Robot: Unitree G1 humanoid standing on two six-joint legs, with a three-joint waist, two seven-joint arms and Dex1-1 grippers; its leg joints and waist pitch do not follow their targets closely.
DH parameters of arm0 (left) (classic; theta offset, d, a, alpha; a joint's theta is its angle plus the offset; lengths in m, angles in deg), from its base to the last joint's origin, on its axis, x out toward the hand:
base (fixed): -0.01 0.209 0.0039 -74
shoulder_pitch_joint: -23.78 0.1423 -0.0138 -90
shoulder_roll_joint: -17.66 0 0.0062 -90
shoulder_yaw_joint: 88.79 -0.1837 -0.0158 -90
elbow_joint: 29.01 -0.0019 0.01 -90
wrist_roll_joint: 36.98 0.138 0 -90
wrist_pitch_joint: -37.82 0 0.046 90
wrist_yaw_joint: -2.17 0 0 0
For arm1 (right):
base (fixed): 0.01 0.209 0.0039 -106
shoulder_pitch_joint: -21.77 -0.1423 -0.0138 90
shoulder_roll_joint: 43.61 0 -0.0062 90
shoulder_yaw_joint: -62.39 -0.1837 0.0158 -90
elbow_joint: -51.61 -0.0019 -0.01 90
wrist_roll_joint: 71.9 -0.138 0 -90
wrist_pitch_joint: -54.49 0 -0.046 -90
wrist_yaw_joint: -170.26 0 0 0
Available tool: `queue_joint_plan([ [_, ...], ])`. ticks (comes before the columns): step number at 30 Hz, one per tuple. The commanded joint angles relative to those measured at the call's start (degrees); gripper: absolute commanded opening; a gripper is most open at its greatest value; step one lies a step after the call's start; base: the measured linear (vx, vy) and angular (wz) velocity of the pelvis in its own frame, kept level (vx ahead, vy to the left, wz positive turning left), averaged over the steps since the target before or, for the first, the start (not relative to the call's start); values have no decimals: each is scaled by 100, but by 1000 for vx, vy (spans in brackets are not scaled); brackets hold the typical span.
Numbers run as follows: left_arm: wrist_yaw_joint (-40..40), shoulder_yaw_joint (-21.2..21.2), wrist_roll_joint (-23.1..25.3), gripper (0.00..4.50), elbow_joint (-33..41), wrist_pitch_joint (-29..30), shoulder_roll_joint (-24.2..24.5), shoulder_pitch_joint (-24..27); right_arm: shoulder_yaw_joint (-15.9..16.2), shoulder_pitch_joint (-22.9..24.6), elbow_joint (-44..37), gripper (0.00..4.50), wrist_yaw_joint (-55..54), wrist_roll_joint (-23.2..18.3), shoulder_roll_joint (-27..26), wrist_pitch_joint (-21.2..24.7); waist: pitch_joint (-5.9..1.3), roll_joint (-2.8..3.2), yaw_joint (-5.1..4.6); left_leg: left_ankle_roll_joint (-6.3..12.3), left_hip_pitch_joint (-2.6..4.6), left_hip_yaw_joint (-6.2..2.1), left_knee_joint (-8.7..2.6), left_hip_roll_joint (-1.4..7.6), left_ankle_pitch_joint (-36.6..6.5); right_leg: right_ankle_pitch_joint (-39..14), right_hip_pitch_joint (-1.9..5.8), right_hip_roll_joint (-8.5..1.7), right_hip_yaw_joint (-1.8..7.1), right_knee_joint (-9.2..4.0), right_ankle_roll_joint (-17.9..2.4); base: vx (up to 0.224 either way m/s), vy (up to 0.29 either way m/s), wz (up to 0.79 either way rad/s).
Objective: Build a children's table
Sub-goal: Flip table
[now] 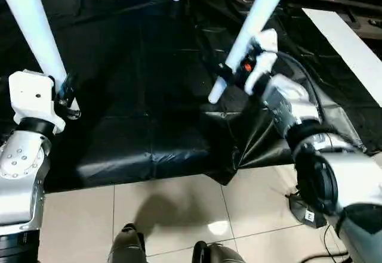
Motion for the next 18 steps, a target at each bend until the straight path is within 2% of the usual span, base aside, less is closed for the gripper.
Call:
queue_joint_plan([
  [1, -191, -518, 494, 155, -74, 108, 86, 232, 113, 125, -129, 335, 400, 13, -111, -18, -479, 314, -36, -268, 407, -79, -479, 203, -1536, -267, 120, -182, 88, -291, -1234, 0, 0, 0],
  [2, -165, -422, 496, 155, 60, 155, 120, 346, 243, 357, -372, 333, 660, 36, -169, -83, -490, 311, -39, -263, 410, -76, -471, 201, -1536, -242, 124, -181, 92, -290, -1260, 0, 0, 0],
  [3, -165, -422, 496, 155, 60, 155, 120, 346, 243, 357, -372, 328, 660, 36, -169, -83, -500, 319, -35, -256, 394, -83, -474, 211, -1502, -147, 147, -189, 90, -283, -1255, 0, 0, 0],
  [4, -151, -311, 491, 155, 197, 203, 168, 481, 351, 609, -664, 310, 870, 45, -230, -138, -515, 329, -39, -252, 395, -86, -476, 207, -1525, -127, 161, -184, 86, -286, -1266, 0, 0, 0],
  [5, -141, -277, 505, 155, 262, 221, 190, 532, 351, 684, -769, 300, 907, 22, -252, -122, -498, 324, -47, -256, 391, -83, -486, 212, -1587, -182, 146, -186, 89, -290, -1266, 0, 0, 0],
  [6, -136, -262, 515, 155, 298, 230, 202, 559, 343, 720, -823, 300, 919, 6, -263, -108, -487, 321, -61, -281, 397, -95, -514, 212, -1797, -445, 149, -187, 93, -317, -1263, 0, 0, 0],
  [7, -136, -226, 500, 155, 391, 253, 206, 619, 379, 826, -975, 294, 974, -15, -277, -78, -496, 353, -64, -323, 412, -102, -522, 213, -1968, -637, 145, -196, 98, -330, -1268, 0, 0, 0],
  [9, -128, -151, 461, 156, 662, 361, 205, 790, 465, 1111, -1398, 282, 1010, -85, -305, 27, -483, 335, -69, -440, 441, -123, -552, 228, -2322, -1108, 131, -220, 113, -398, -1197, 0, 0, 0],
  [10, -110, -118, 444, 156, 834, 432, 190, 898, 517, 1279, -1634, 262, 1006, -104, -317, 72, -501, 364, -61, -463, 447, -132, -555, 233, -2333, -1107, 139, -226, 114, -395, -1188, 0, 0, 0],
  [11, -30, -83, 469, 156, 1033, 535, 147, 1028, 562, 1428, -1807, 262, 854, -37, -322, 10, -503, 361, -69, -480, 443, -137, -561, 240, -2266, -986, 136, -211, 109, -388, -1173, 0, 0, 0],
  [12, -129, -62, 222, 156, 1148, 544, 69, 1102, 550, 1465, -1820, 262, 784, -20, -331, -32, -502, 368, -70, -495, 440, -135, -556, 234, -2228, -892, 126, -197, 106, -377, -1178, 0, 0, 0],
  [13, -122, -35, 134, 212, 1220, 578, 11, 1144, 520, 1457, -1776, 257, 636, 15, -331, -103, -493, 362, -76, -495, 434, -129, -565, 229, -2290, -958, 116, -190, 106, -391, -1181, 0, 0, 0],
  [15, -87, -14, 116, 226, 1264, 611, -23, 1169, 483, 1457, -1770, 257, 507, 42, -333, -136, -480, 349, -83, -511, 431, -134, -566, 225, -2491, -1299, 104, -202, 118, -437, -1111, 0, 0, 0],
  [16, -5, 17, 145, 251, 1281, 619, -67, 1179, 358, 1399, -1683, 257, 244, 31, -349, -166, -473, 365, -91, -532, 436, -144, -580, 226, -2603, -1537, 81, -216, 125, -454, -1046, 0, 0, 0],
  [17, 39, 48, 106, 271, 1297, 624, -111, 1189, 296, 1396, -1727, 285, 164, -6, -361, -137, -480, 366, -90, -555, 440, -150, -576, 225, -2627, -1601, 74, -223, 127, -457, -1029, 0, 0, 0],
  [18, 61, 73, 73, 271, 1305, 623, -137, 1194, 277, 1399, -1756, 292, 106, -4, -362, -155, -480, 354, -91, -572, 439, -154, -576, 223, -2654, -1651, 73, -221, 126, -462, -1005, 0, 0, 0],
])
